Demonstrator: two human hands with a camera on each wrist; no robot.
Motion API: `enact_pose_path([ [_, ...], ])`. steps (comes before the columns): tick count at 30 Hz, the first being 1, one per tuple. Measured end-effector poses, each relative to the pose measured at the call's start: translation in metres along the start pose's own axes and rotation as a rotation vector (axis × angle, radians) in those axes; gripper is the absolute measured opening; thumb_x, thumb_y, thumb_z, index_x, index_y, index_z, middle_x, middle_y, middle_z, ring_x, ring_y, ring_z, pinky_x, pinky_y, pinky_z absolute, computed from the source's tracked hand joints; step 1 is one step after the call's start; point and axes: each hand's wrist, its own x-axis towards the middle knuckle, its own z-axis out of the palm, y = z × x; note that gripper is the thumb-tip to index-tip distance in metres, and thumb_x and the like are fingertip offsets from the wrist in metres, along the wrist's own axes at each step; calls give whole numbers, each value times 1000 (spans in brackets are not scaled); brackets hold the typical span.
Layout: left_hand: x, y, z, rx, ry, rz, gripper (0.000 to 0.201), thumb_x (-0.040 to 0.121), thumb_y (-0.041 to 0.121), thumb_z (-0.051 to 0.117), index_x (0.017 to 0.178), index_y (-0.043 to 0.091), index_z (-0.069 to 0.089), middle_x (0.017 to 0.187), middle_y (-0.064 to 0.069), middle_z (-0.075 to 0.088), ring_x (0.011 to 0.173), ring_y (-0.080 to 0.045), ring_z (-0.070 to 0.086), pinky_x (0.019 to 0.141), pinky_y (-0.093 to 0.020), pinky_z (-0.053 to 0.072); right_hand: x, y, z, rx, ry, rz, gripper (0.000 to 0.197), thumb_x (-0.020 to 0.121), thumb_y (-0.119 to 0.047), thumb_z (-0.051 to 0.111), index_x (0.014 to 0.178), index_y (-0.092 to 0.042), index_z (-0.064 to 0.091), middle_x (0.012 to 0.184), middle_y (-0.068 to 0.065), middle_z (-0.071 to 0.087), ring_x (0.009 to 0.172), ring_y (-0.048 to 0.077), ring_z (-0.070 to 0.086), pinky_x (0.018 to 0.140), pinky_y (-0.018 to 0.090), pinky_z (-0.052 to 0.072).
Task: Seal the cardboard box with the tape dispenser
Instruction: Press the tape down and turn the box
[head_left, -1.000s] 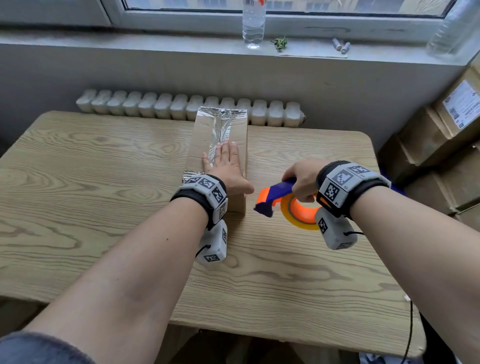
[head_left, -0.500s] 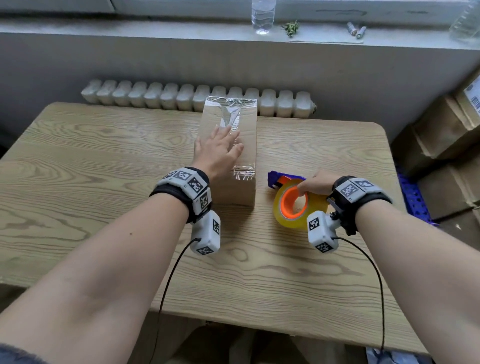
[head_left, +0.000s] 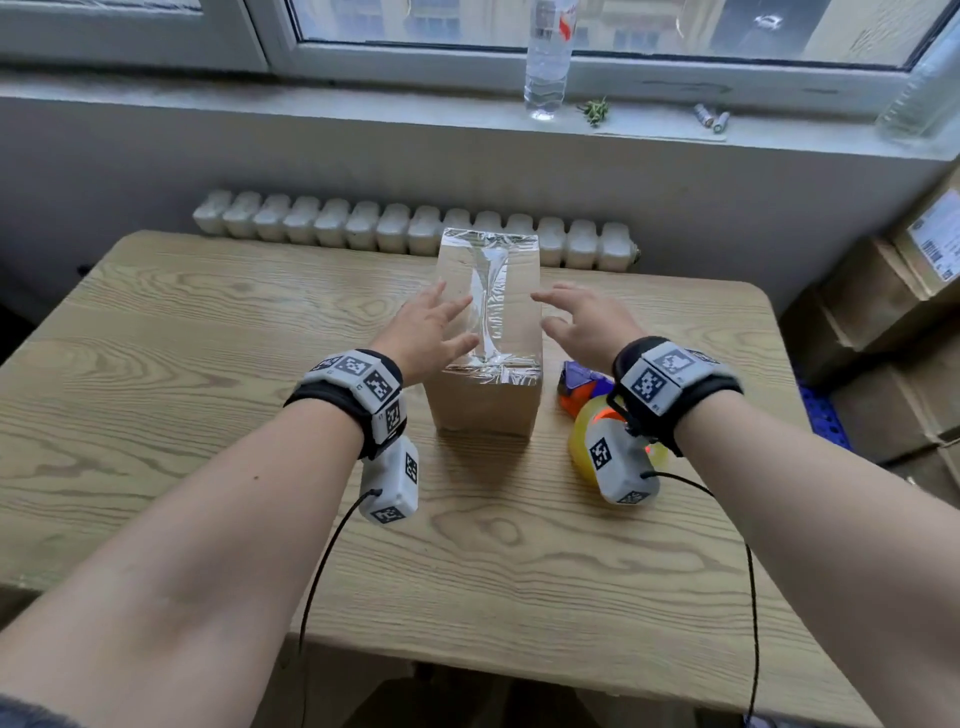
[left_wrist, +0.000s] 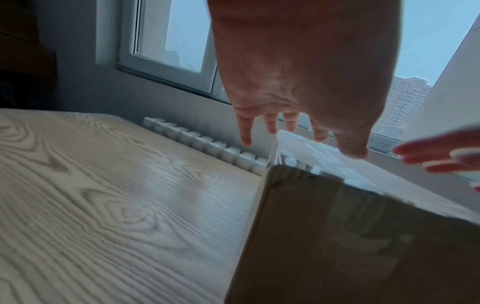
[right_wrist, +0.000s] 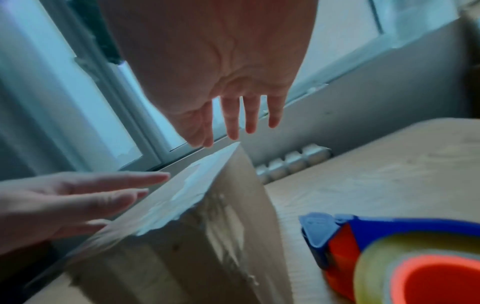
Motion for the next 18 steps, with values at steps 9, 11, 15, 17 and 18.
enact_pose_path([
  [9, -4, -5, -12, 166, -177, -30, 78, 86, 63, 46, 151, 38, 10, 159, -15, 7, 143, -32, 25, 115, -41, 27, 6, -35, 16, -317, -250, -50, 62, 93, -46, 50, 148, -28, 28, 159, 9, 17, 147, 26, 13, 119, 42, 16],
  [11, -5, -5, -14, 203, -193, 10, 78, 86, 62, 47, 151, 33, 14, 152, -16, 31, 135, -32, 38, 109, -39, 35, 7, -39, 19, -347, -263, -58, 60, 92, -46, 53, 145, -22, 37, 154, 12, 27, 142, 29, 23, 115, 41, 25],
  [15, -7, -2, -19, 254, -170, 87, 80, 84, 62, 51, 150, 25, 25, 140, -12, 52, 125, -30, 51, 100, -39, 44, 8, -47, 23, -357, -218, -66, 55, 88, -45, 58, 133, -14, 50, 140, 13, 41, 130, 27, 39, 104, 36, 35],
  [17, -7, 0, -22, 291, -153, 116, 80, 82, 64, 53, 147, 22, 32, 133, -11, 58, 121, -29, 54, 97, -39, 47, 8, -49, 22, -376, -238, -66, 61, 87, -49, 58, 135, -13, 49, 141, 13, 41, 131, 27, 39, 103, 35, 35],
  [18, -7, 0, -23, 303, -149, 127, 80, 81, 64, 53, 146, 22, 33, 133, -9, 59, 120, -27, 55, 97, -38, 47, 8, -49, 22, -382, -242, -71, 63, 85, -53, 59, 132, -13, 51, 135, 12, 45, 126, 26, 42, 98, 33, 37],
])
